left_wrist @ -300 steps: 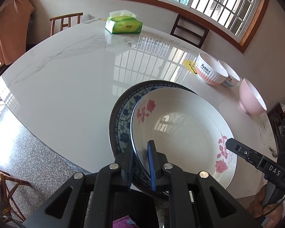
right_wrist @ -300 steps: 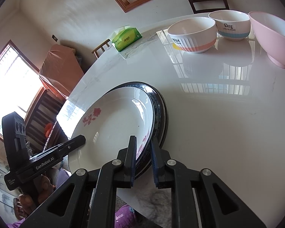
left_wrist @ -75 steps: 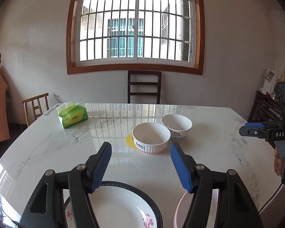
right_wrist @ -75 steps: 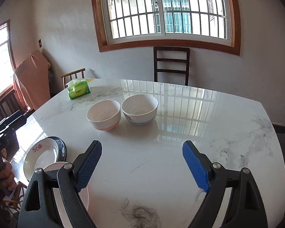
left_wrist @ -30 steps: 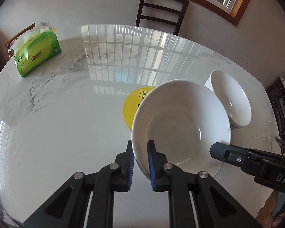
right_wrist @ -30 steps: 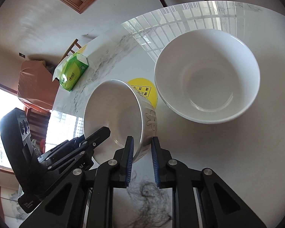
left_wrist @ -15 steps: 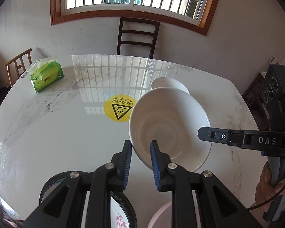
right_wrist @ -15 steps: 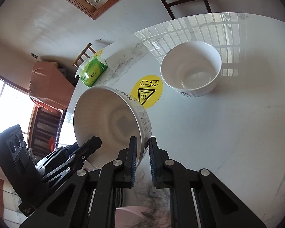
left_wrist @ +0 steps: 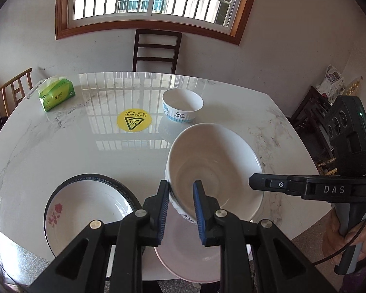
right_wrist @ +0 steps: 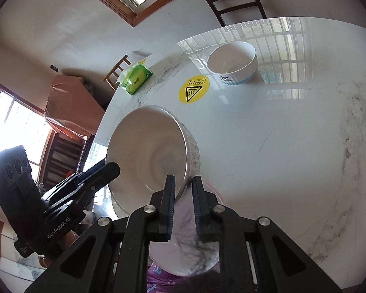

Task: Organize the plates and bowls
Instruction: 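Lift the white 'Rabbit' bowl and carry it over the pink bowl, then lower the white 'Rabbit' bowl into the pink bowl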

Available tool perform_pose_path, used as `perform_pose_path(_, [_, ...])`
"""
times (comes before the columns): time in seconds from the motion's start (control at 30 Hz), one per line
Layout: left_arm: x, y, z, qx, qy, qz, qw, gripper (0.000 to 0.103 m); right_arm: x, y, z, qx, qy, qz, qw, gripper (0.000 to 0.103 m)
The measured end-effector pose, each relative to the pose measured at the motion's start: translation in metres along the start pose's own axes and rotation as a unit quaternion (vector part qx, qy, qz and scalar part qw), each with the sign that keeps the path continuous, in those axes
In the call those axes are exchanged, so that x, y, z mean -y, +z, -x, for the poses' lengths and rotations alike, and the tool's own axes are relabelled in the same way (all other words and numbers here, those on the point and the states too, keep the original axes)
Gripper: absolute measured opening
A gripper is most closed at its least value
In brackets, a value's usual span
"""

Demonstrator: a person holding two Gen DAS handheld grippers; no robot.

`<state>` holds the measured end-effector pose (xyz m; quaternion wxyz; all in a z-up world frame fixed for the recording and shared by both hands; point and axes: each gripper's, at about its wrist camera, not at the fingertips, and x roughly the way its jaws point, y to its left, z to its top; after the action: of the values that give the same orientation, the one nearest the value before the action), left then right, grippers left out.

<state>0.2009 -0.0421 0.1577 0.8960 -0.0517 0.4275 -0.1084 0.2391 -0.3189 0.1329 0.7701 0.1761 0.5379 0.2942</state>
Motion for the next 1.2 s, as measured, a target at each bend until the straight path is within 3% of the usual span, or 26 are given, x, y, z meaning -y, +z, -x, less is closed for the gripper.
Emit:
perform_pose_path(0.27, [0.012, -0.039, 0.011, -0.011, -0.004, -0.014, 0.9998, 0.021, 0.001, -0.035, 0.009, -0.013, -0.004, 0.006, 1.000, 0.014])
perform_pose_path(0.57, [0.014, -0.059, 0.004, -0.030, -0.002, -0.018, 0.9994, 0.021, 0.005, -0.050, 0.004, -0.025, -0.013, 0.000, 1.000, 0.014])
perform_pose_path(1.2, [0.010, -0.064, -0.015, -0.055, 0.003, -0.014, 0.9984, 0.021, 0.009, -0.057, -0.010, -0.044, -0.025, -0.003, 0.999, 0.014])
